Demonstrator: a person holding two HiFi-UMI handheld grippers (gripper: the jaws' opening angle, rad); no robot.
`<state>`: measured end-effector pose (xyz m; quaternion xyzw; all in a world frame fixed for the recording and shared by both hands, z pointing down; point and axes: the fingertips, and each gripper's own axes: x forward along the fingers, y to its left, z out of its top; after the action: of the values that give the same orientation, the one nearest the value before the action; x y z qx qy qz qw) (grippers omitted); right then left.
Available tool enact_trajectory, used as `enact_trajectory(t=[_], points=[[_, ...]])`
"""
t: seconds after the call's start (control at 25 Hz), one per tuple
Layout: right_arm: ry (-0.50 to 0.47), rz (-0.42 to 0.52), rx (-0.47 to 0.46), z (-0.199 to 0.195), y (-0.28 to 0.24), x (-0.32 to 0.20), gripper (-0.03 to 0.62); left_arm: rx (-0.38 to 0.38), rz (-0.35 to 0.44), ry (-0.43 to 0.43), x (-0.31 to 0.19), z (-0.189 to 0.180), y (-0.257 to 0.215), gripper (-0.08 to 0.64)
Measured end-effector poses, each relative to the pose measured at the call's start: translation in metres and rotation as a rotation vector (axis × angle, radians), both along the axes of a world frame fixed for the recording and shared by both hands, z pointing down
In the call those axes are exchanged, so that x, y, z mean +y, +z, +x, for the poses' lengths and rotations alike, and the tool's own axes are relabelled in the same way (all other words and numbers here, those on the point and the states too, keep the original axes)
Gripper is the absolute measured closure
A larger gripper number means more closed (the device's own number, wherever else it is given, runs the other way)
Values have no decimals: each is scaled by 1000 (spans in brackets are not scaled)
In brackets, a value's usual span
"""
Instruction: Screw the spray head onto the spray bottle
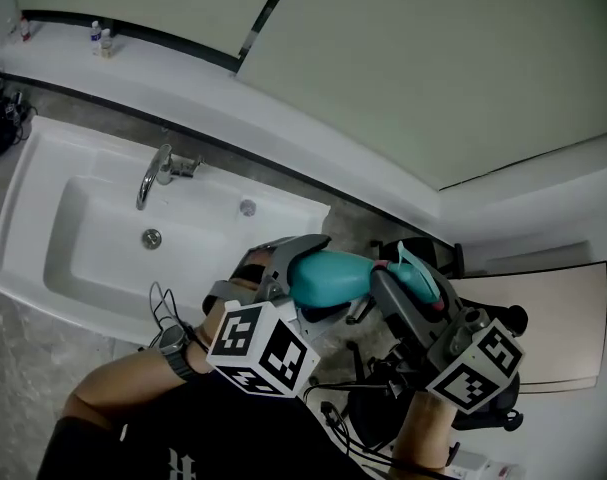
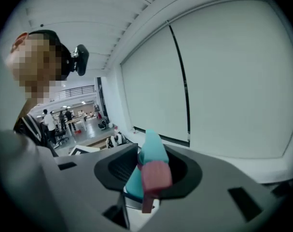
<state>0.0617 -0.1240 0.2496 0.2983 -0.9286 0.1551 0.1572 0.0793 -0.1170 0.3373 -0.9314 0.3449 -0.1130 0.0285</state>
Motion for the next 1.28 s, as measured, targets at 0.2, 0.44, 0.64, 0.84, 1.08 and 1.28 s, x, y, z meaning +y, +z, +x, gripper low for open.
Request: enact_trajectory(t=[0.2,0.44,0.64,0.84,1.08,1.28], points=[[104,-28,4,2,11,-7,451,31,-34,-36,-9,3,11,156],[107,-4,-3,1,2,-2,449,93,-54,-31,-12,-1,6,156],[50,-48,60,4,6,-6,451,17,14,-31,-8,3,7,156],[-16,-231,67,7,19,-9,456,-80,86,-63,-11,1,15,156],[-8,-390,5,6,30,-13,454,-27,34,-46,-9,3,23,156],[3,-362,-17,-1,23,-18,417,91,-56,-19,-10,1,24,156]])
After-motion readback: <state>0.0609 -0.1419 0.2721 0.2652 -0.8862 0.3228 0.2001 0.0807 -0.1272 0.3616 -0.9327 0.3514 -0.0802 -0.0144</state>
